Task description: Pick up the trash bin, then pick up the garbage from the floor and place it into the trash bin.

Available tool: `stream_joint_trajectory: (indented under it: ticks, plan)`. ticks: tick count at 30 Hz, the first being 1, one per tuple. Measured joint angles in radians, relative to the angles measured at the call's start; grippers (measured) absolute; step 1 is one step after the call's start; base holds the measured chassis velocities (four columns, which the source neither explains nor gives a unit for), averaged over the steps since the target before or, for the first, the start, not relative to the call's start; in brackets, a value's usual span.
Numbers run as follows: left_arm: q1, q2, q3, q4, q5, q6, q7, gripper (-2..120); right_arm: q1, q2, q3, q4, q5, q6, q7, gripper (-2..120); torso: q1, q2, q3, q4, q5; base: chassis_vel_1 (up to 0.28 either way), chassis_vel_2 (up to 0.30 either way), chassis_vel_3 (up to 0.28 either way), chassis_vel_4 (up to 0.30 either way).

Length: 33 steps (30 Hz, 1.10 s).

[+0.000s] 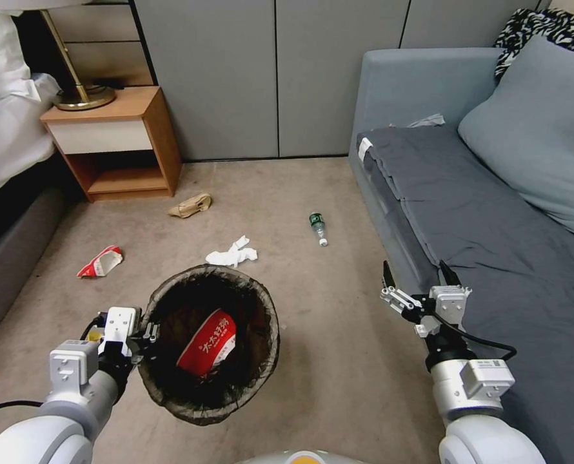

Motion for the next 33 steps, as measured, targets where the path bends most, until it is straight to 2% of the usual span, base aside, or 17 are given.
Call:
stream_joint_trajectory:
  ticks: [33]
  plan:
    - [-0.007,-0.001,0.001,0.000,-0.008,0.000,0.000,1,0.000,0.001,0.003,-0.006,0.002,-0.004,0.008,100,0.000,0.000,0.000,0.0000,0.0000,0.000,0.000,0.000,0.000]
